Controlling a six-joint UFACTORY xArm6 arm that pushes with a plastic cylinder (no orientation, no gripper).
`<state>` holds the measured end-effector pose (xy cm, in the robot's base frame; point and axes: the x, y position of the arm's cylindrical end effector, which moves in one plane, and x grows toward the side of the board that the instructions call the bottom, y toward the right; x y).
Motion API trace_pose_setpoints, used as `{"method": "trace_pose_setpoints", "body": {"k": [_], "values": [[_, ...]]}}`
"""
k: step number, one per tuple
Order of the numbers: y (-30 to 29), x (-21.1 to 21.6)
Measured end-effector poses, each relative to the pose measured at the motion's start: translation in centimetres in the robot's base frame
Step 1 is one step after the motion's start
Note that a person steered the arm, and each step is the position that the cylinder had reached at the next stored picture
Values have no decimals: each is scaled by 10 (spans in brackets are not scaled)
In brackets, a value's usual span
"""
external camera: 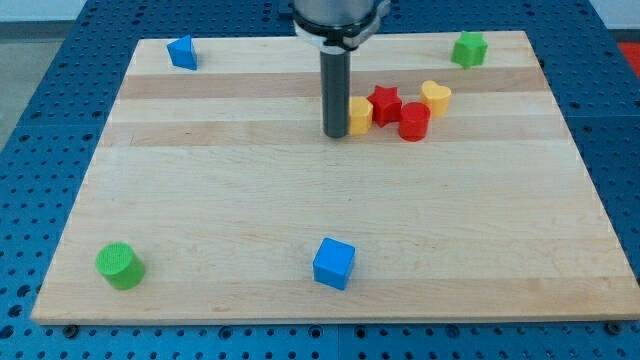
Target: Nudge the red circle up a bit
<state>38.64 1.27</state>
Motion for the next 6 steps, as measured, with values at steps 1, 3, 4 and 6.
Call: {"method": "trace_pose_setpoints", "body": {"k": [1, 3, 4, 6], "values": [[15, 0], [19, 48], [37, 53], [86, 23]]}}
